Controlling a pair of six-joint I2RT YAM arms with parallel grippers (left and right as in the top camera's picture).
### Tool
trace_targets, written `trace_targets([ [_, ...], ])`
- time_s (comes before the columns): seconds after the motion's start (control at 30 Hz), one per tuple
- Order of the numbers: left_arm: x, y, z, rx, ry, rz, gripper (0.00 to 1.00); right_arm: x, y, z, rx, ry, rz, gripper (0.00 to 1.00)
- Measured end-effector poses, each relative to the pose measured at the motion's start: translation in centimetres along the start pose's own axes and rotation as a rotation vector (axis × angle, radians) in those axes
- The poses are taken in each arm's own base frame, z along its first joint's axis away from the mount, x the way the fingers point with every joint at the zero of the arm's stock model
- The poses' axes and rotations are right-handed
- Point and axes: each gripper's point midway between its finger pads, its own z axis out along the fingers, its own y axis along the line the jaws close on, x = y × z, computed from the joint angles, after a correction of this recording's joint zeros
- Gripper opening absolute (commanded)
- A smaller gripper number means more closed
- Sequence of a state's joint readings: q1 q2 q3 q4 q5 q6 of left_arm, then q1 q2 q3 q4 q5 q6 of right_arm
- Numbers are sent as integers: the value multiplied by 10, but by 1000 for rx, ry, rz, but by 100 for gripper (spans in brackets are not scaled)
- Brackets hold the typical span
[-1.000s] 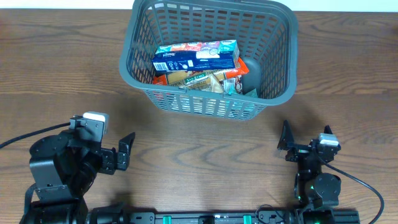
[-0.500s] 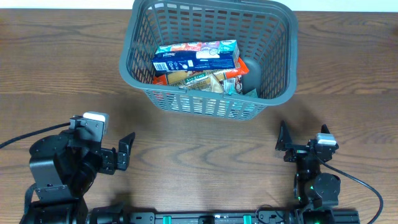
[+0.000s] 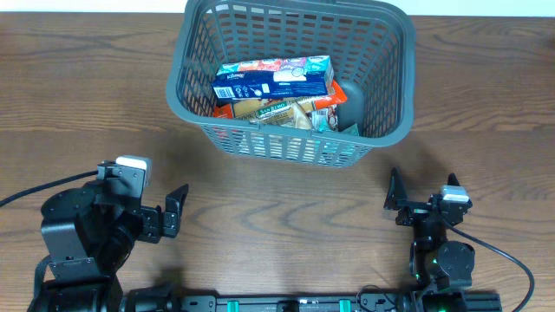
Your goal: Pack container
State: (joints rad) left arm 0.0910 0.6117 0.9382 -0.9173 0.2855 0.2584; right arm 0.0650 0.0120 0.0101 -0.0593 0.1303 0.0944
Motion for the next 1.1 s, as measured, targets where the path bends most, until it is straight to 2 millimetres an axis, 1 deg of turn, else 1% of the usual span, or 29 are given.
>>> trace_targets([
  [0.43, 0, 0, 0, 1, -2, 1, 99, 0, 0, 0, 0, 0, 0, 99],
  [0.57, 4, -7, -7, 18, -9, 17, 99, 0, 0, 0, 0, 0, 0, 99],
  [0.67, 5, -18, -19, 41, -68, 55, 99, 0, 0, 0, 0, 0, 0, 99],
  [0.77, 14, -26, -25, 54, -122, 81, 99, 0, 0, 0, 0, 0, 0, 99],
  [0.9, 23, -26, -18, 40, -220, 101, 98, 0, 0, 0, -2, 1, 0, 99],
  [1.1, 8, -19, -6, -17, -459, 144, 99, 0, 0, 0, -3, 1, 0, 99],
])
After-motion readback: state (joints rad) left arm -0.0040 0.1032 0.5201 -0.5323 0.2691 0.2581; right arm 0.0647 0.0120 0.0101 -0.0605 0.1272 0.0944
